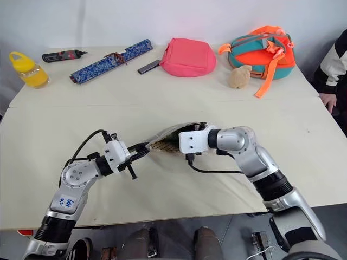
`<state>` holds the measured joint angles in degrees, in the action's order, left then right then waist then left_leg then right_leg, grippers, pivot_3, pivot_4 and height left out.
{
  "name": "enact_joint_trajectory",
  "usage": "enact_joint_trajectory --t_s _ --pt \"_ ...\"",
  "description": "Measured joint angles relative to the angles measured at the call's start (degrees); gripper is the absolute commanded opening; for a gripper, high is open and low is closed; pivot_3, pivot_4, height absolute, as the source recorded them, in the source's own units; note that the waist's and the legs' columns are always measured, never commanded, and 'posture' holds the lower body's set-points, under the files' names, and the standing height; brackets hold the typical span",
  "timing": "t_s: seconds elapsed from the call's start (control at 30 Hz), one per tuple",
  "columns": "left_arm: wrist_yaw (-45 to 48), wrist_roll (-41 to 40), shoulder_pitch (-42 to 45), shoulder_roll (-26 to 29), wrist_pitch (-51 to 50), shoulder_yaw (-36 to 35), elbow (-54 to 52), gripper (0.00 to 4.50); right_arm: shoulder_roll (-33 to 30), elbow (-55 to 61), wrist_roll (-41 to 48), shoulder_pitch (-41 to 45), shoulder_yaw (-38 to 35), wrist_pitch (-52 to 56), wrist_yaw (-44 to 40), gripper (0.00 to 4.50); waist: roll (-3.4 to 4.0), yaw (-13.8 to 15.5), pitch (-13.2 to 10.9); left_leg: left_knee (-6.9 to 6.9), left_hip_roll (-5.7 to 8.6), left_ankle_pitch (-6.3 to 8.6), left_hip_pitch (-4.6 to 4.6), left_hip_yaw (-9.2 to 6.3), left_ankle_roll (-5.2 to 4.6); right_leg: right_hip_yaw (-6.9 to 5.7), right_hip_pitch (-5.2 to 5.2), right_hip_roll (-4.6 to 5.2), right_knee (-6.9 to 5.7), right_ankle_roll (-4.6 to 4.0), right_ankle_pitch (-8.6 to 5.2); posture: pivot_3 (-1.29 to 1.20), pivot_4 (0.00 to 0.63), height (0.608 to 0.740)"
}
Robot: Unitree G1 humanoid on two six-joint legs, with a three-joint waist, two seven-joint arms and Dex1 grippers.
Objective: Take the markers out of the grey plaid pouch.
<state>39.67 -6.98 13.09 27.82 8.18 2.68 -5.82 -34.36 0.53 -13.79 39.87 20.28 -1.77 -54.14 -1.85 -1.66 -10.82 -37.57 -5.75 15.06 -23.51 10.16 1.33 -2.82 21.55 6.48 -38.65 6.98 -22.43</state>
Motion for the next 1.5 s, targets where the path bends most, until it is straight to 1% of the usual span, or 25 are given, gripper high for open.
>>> enact_joint_trajectory --t_s 0.03,0.1,0.17,0.27,0.37,0.4,0.47,0.57,0.6,0.77,0.97,1.07,1.17,1.27,1.37,1.5 --pt "-0.02 0.21 0.10 0.04 0.20 -0.03 0.09 0.00 -0.56 0.94 0.93 0.00 -0.64 0.89 -0.87 2.53 0.00 0.02 0.00 0.00 0.00 0.00 0.00 0.00 0.00 0.00 0.00 0.00 0.00 0.00 0.00 0.00 0.150 0.740" --pt "-0.04 0.37 0.14 0.04 0.59 -0.06 0.20 0.00 -1.09 2.35 2.87 0.02 -1.57 3.26 -2.82 2.90 0.00 0.03 0.00 0.00 -0.01 0.00 0.01 -0.01 0.00 0.00 -0.01 -0.01 0.00 0.00 0.00 0.00 0.150 0.740" --pt "-0.06 0.43 0.24 -0.06 0.72 -0.06 0.35 0.00 -1.09 2.56 3.60 0.00 -1.79 4.31 -3.56 3.45 0.00 -0.09 0.00 0.01 -0.02 0.00 0.01 0.00 0.00 0.00 -0.01 -0.02 -0.01 0.00 0.00 0.00 0.150 0.740" --pt "-0.10 0.46 0.26 -0.20 0.74 -0.04 0.57 0.00 -1.08 2.53 2.32 -0.18 -1.40 3.44 -2.94 4.47 0.00 -0.06 0.00 0.01 -0.01 0.00 0.01 0.00 0.00 0.00 0.00 -0.01 0.00 0.00 0.00 0.00 0.150 0.740" --pt "-0.07 0.63 0.26 -0.17 0.74 -0.03 0.73 0.00 -0.91 2.52 1.16 -0.92 -0.19 3.06 -2.55 4.47 0.00 -0.02 0.00 0.01 0.00 0.00 0.00 0.00 0.00 0.00 0.00 -0.01 0.01 0.00 0.00 0.00 0.150 0.740" --pt "-0.06 0.69 0.26 -0.13 0.74 -0.02 0.77 0.00 -0.74 2.52 1.31 -0.94 -0.19 3.39 -2.70 4.29 0.00 -0.02 0.00 0.00 0.00 0.00 0.00 0.00 0.00 0.00 0.00 -0.01 0.01 0.00 0.00 0.00 0.150 0.740" --pt "-0.06 0.70 0.27 -0.13 0.74 -0.02 0.76 0.00 -0.67 2.52 1.84 -0.93 -0.19 4.30 -3.34 3.73 0.00 -0.01 0.00 -0.01 0.00 0.00 0.00 0.00 0.00 0.00 -0.01 -0.01 0.00 0.00 0.00 0.00 0.150 0.740" --pt "-0.07 0.69 0.26 -0.14 0.74 -0.02 0.75 0.00 -0.67 2.17 1.83 -0.81 -0.20 4.22 -3.59 2.75 0.00 0.00 0.00 -0.01 0.00 0.00 0.00 0.00 0.00 0.00 -0.01 -0.01 0.00 0.00 0.00 0.00 0.150 0.740" --pt "-0.07 0.69 0.26 -0.15 0.74 -0.02 0.75 0.00 -0.67 1.94 1.78 -0.80 -0.20 4.15 -3.59 2.31 0.00 0.00 0.00 -0.01 0.00 0.00 0.00 0.00 0.00 0.00 -0.01 -0.01 0.00 0.00 0.00 0.00 0.150 0.740" --pt "-0.07 0.66 0.27 -0.37 0.68 0.09 0.71 0.00 -0.67 1.34 1.05 -0.74 -0.19 2.93 -3.53 0.56 0.00 -0.03 0.00 -0.01 0.00 0.00 0.00 0.00 0.00 0.00 -0.01 -0.01 0.00 0.00 0.00 0.00 0.150 0.740" --pt "1.60 -1.03 0.25 -0.36 -2.58 0.65 -1.11 0.00 -0.69 -0.03 -1.82 1.05 0.22 0.24 -2.57 0.56 0.00 -0.04 0.00 -0.01 0.00 0.00 0.01 0.01 0.00 0.00 0.00 -0.01 -0.01 0.00 0.00 0.00 0.150 0.740" --pt "3.90 -4.57 0.22 -0.26 -7.63 0.80 -3.65 0.00 -0.68 -0.61 -2.29 2.23 1.34 0.14 -3.54 0.56 0.00 -0.05 0.00 -0.01 -0.01 0.00 0.01 0.00 0.00 0.00 0.00 -0.02 -0.02 0.00 0.00 0.00 0.150 0.740" --pt "4.74 -9.34 0.22 -0.54 -14.48 0.65 -5.94 0.00 -0.77 -0.91 -1.43 3.69 1.95 0.87 -6.78 0.56 0.01 -0.07 0.00 -0.02 -0.01 0.00 0.00 -0.01 0.00 0.01 0.00 -0.02 -0.02 0.00 0.00 0.00 0.150 0.740" --pt "5.18 -14.15 0.23 -0.72 -20.89 0.47 -8.20 0.00 -2.68 -0.99 1.03 6.10 1.83 1.79 -11.51 0.56 0.01 -0.03 -0.01 -0.05 -0.01 0.00 0.00 -0.03 0.00 0.01 -0.02 -0.02 -0.03 0.00 0.00 0.00 0.150 0.740" --pt "5.43 -20.03 0.23 -0.67 -27.97 -0.66 -10.05 0.00 -5.30 -0.76 4.65 8.44 1.58 4.32 -17.97 0.56 0.02 -0.01 -0.01 -0.06 -0.01 0.00 0.01 -0.06 0.00 0.01 -0.05 -0.02 -0.02 0.00 0.00 0.00 0.150 0.740" --pt "6.23 -24.85 0.21 -0.13 -34.61 -2.14 -10.25 0.00 -6.41 -0.59 6.57 11.67 1.79 8.03 -23.68 0.56 0.02 -0.13 -0.01 -0.08 -0.02 0.00 0.02 -0.07 0.00 0.01 -0.05 -0.03 -0.03 -0.01 0.00 0.00 0.150 0.740"
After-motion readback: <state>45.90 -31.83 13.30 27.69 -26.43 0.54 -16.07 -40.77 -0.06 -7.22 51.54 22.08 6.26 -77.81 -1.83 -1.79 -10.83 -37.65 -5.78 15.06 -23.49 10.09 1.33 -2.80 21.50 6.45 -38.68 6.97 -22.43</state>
